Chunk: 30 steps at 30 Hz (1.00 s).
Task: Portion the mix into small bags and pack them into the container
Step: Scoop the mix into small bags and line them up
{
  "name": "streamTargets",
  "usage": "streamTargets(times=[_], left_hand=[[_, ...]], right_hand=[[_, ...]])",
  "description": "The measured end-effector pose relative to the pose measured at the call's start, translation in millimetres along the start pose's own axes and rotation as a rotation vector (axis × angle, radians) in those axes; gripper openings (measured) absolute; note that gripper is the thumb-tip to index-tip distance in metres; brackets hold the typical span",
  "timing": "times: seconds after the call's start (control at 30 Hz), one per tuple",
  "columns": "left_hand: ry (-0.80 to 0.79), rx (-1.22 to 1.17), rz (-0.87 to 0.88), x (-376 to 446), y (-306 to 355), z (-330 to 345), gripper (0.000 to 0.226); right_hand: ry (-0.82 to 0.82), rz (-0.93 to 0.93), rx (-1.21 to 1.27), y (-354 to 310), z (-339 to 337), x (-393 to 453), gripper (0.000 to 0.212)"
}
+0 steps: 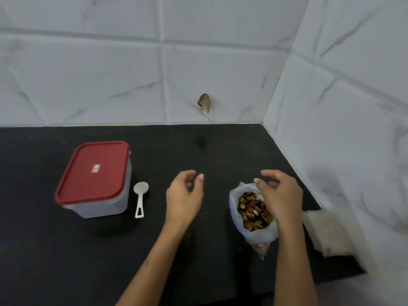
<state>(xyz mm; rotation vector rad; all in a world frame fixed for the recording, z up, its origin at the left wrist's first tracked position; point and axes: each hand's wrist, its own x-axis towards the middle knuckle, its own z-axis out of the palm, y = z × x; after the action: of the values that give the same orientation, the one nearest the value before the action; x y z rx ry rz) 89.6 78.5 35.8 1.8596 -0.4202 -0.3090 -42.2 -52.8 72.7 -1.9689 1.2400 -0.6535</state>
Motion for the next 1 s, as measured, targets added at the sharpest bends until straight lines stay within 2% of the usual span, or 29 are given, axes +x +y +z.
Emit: streamTargets(times=[0.1,0.2,0.3,0.43,0.67,0.87,1.0], left_hand=[[0.158,-0.126,-0.089,3.6,-8.7,-35.3,0.036],[0.225,-0.207,-0.255,3.7,-23.9,-61.5,0.037],[0.234,-0.298,-0.391,4.0,-33.6,-72.2,0.046],[0.183,-0.364,-0.442,2.3,-37.9,-79.6,0.052],[0.121,-0.383,-0.458,9.4,-39.9,-82.5,0.050],[-0.009,-0.362,-0.419,7.4,-32.4,-62.9,0.029],[-0.145,-0.353,-0.420,-5.4,-28.6,-40.6,0.041]], right_hand=[[-0.056,-0.075,0.156,-29.3,37.3,-2.3,0.017],[-0.286,-0.044,0.223,-53.3,98.1,-11.7,0.007],[-0.507,0.045,0.243,-61.2,157.8,-28.0,0.014],[-0.635,0.081,0.180,-59.0,207.1,-49.5,0.010],[-0.571,0.030,0.152,-61.4,231.8,-60.3,0.008],[-0.413,0.088,0.262,-49.9,204.3,-55.4,0.009],[-0.304,0.190,0.269,-28.5,168.6,-51.6,0.016]])
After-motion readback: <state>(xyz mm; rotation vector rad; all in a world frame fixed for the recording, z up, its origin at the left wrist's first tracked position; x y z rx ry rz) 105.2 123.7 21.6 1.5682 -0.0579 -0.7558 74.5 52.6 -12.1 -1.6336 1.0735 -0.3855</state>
